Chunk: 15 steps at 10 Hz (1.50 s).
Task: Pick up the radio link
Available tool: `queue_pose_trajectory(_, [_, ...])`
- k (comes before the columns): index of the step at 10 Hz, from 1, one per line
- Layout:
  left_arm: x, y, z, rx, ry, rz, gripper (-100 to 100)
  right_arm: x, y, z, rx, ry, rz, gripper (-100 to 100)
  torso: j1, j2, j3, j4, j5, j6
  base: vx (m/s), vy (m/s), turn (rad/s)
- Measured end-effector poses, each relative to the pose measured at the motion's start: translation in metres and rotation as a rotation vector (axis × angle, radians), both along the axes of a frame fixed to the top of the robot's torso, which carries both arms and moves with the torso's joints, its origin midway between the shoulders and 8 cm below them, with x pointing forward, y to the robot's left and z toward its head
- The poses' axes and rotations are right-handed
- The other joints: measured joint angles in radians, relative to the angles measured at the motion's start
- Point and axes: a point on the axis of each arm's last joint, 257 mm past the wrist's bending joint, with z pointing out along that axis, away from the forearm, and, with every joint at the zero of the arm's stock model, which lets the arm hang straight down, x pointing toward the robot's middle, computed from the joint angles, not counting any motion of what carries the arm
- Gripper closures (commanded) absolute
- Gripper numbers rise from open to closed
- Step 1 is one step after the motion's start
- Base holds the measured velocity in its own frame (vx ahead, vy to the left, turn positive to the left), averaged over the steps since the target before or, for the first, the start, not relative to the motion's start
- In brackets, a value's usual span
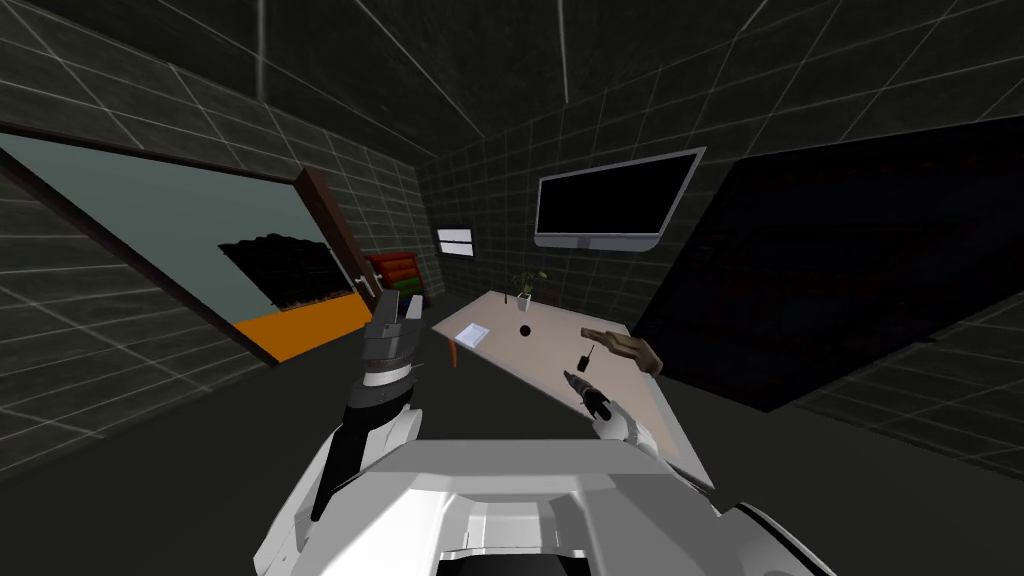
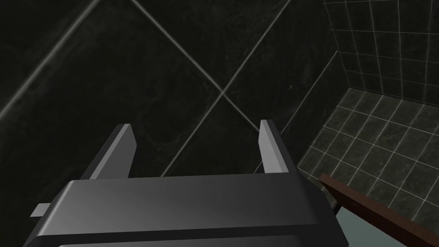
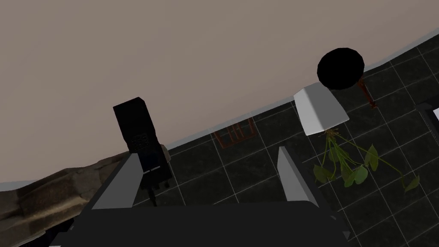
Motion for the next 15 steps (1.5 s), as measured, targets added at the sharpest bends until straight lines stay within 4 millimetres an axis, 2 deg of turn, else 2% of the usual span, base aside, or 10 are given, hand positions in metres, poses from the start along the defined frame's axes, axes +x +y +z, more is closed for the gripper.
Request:
queue_pose_trajectory(1, [0.000,0.000,0.000,0.000,0.000,0.000,0,-0.002,-0.010,-0.001,-0.021,0.014,-0.006,-100,0.000,0.001,0.000,0.000,0.000,0.001,0.031,-0.004,0.117])
queue_pose_trajectory(3, [0.000,0.000,0.000,0.000,0.000,0.000,0,-0.008,-0.047,-0.008,-0.095,0.062,-0.036,-100,0.000,0.000,0.000,0.000,0.000,0.000,0.045,-0.009,0.136])
queue_pose_trajectory(5, [0.000,0.000,0.000,0.000,0.000,0.000,0,-0.014,-0.071,-0.010,-0.147,0.094,-0.058,-100,0.000,0.000,0.000,0.000,0.000,0.000,0.054,-0.002,0.128])
queue_pose_trajectory(7, [0.000,0.000,0.000,0.000,0.000,0.000,0,-0.015,-0.111,-0.004,-0.225,0.135,-0.090,-100,0.000,-0.001,-0.001,0.000,0.000,0.000,0.055,0.000,0.105])
queue_pose_trajectory(10, [0.000,0.000,0.000,0.000,0.000,0.000,0,-0.019,-0.147,0.003,-0.292,0.170,-0.123,-100,0.000,0.001,0.000,0.000,0.000,0.000,0.030,-0.004,0.091])
queue_pose_trajectory(13, [0.000,0.000,0.000,0.000,0.000,0.000,0,-0.024,-0.165,0.004,-0.324,0.188,-0.140,-100,0.001,0.002,0.001,0.000,0.000,0.001,0.017,0.001,0.048])
queue_pose_trajectory(14, [0.000,0.000,0.000,0.000,0.000,0.000,0,-0.024,-0.176,0.007,-0.343,0.197,-0.152,-100,0.001,0.002,0.001,0.000,0.000,0.001,0.013,-0.002,0.013])
queue_pose_trajectory(15, [0.000,0.000,0.000,0.000,0.000,0.000,0,-0.024,-0.178,0.008,-0.345,0.198,-0.153,0,0.001,0.002,0.001,0.000,0.000,0.001,0.000,0.000,0.000])
